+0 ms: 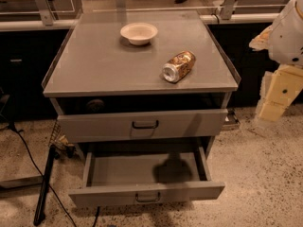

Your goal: Close middle drawer

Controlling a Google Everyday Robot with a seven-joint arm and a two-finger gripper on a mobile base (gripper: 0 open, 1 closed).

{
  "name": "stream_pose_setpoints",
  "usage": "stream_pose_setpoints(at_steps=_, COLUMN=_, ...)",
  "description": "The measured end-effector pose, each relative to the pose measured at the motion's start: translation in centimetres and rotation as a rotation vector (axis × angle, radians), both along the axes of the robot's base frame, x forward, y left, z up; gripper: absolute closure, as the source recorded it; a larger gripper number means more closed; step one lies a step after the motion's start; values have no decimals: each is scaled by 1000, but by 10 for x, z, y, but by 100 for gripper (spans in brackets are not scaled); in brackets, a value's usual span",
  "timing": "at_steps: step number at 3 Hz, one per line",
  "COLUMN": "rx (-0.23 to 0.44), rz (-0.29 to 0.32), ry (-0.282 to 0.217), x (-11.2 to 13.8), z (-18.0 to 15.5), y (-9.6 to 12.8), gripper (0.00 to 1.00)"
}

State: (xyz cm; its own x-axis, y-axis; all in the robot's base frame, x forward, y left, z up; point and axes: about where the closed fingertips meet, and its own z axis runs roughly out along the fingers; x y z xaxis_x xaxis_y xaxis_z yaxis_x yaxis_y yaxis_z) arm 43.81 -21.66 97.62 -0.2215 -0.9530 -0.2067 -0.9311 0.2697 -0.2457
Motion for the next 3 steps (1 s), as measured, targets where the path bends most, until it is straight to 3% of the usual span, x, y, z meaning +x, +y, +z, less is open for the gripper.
stream_pose_setpoints(at_steps=1, rx=0, rz=0, ry=0, x=0, z=0, y=0, gripper=0)
stream_pose_setpoints(at_steps=2, rx=1, rz=0, ry=-4, x=0, z=1, y=0, gripper=7)
stream_pose_setpoints(at_steps=3, rx=8, rz=-2, ry=-13, x=-1, z=-6, y=2, gripper=30)
